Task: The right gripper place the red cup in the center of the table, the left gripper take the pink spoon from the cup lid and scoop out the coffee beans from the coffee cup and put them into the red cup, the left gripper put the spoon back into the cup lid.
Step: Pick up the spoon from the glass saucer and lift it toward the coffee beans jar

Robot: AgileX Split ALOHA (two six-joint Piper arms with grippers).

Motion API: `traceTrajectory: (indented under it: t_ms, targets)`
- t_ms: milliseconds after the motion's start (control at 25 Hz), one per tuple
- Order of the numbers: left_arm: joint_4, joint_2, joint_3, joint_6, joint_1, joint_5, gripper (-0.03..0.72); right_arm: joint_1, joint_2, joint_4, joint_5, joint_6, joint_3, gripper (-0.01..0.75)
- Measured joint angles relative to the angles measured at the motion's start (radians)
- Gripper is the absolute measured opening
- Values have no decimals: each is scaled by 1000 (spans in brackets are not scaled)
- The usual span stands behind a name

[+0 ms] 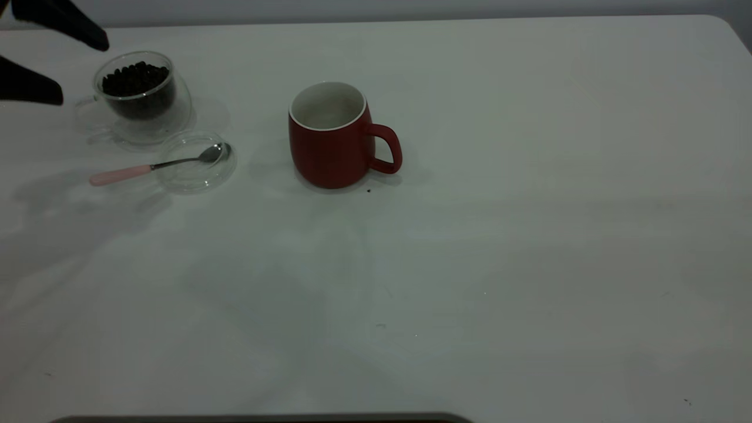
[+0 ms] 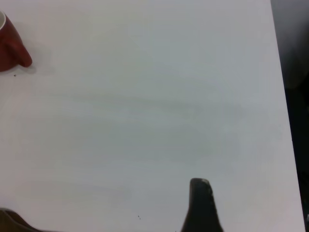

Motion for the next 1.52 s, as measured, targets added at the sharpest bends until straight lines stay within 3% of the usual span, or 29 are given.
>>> traceTrajectory:
  t_ms: [240, 680, 1120, 1520]
  targets:
    - [-207, 155, -4, 298, 165, 144, 710, 0, 0, 0, 0, 0, 0, 586]
    - [-250, 354, -9, 485, 348, 271, 710, 0, 0, 0, 0, 0, 0, 586]
    - [-267, 498, -30, 632, 363, 284, 710, 0, 0, 0, 1, 0, 0, 586]
    - [-348, 643, -114, 696, 329, 379, 710, 0, 0, 0, 1, 0, 0, 586]
